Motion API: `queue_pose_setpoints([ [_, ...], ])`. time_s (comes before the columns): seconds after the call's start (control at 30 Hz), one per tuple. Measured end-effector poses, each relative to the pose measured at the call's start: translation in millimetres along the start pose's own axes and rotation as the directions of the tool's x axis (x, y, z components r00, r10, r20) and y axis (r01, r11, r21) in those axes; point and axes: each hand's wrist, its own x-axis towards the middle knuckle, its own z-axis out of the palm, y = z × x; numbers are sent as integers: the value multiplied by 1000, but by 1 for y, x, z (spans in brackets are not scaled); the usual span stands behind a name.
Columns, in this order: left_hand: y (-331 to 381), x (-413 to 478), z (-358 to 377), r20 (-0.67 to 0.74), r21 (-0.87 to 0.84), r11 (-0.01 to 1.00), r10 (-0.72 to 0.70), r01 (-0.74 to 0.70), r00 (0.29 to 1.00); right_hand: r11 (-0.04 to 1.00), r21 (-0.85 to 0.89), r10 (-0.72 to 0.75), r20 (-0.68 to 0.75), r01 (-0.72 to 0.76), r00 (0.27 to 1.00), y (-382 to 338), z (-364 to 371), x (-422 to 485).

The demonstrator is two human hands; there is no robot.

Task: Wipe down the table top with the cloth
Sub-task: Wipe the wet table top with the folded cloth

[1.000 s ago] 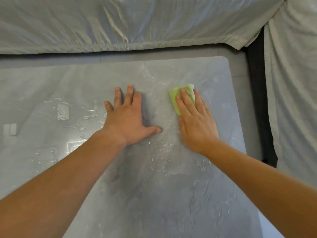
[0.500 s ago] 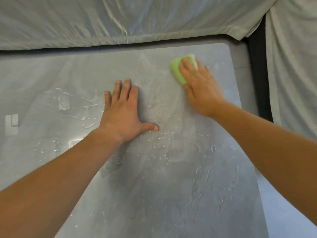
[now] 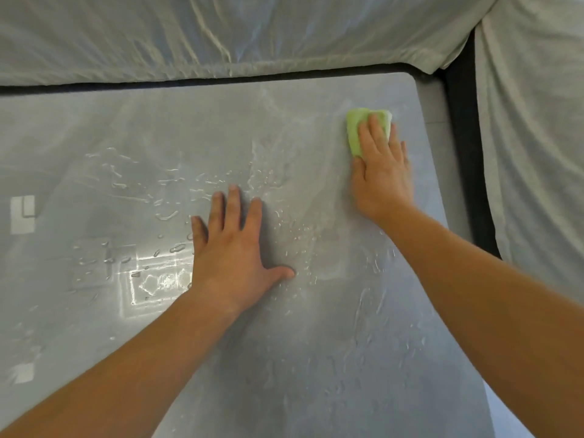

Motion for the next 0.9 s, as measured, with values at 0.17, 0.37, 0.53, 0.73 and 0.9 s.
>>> queue_pose_setpoints([
  [0.17, -2, 0, 1, -12, -27, 1000, 9, -9, 1000, 914, -100, -380, 126, 392, 916, -24, 27, -91],
  [0.37, -3, 1, 4, -14, -33, 999, 20, -20, 1000, 997, -46, -63, 50, 65, 997, 26, 3, -43],
  [0.53, -3, 1, 4, -12, -37, 999, 19, -19, 1000, 969, -124, -202, 105, 214, 974, -21, 28, -111],
  [0.73, -2, 3, 1, 8, -17, 1000, 5, -5, 1000, 977, -158, -129, 101, 144, 986, 42, -2, -58],
  [0.9, 4, 0, -2, 1, 21, 1000, 3, -3, 1000, 989, -60, 137, -4, -138, 990, 45, -1, -86],
])
